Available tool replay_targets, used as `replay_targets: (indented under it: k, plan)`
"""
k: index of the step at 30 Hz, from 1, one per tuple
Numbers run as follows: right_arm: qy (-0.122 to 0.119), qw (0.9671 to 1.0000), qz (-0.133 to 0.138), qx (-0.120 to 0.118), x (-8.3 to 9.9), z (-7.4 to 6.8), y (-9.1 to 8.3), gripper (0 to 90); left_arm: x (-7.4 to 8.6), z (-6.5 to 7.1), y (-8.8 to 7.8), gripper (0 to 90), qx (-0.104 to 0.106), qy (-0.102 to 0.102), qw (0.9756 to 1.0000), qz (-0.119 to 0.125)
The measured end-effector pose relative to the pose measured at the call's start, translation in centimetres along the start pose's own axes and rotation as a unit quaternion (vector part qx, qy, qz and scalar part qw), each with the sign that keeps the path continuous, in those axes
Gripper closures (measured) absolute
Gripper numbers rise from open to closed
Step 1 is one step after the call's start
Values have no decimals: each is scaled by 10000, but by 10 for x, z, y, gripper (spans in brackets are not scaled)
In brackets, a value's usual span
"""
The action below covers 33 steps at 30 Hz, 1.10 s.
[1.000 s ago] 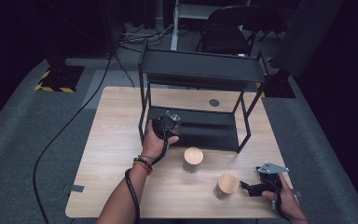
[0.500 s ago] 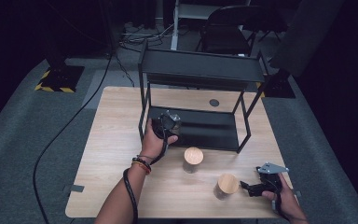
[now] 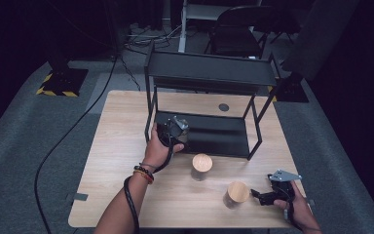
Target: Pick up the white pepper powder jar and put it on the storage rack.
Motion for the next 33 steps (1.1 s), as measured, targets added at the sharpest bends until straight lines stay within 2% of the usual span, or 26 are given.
replay_targets:
  k: [3,4,15,18,22,33]
  plan:
    - [0,10000,0,-1,0,0,0,0,0,-1,-5,35,-27,102,9999,-13]
    - [0,10000,0,0,0,0,0,0,0,-1,-7,35,-14,87,10000,18]
    - [0,10000,0,-1,0,0,0,0,3,5,-35,34,4,410,9988,285]
    - [0,10000,0,-1,0,0,0,0,5,6,-42,33,-21,534,9981,300]
    - [0,10000,-1,-1,0,0,0,0,8,8,-49,33,-1,593,9977,338]
    - [-1,10000,0,-1,0,0,0,0,29,6,-69,32,-63,789,9963,328]
Point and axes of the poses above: each handheld gripper's, and its own axes: y roughly forward along the jaws, x roughly out of its underside, z roughly to its right, the point moved 5 cm from there along y, roughly forward along the jaws, and after that the axes turned 9 degrees about z, right-handed, at the moved point
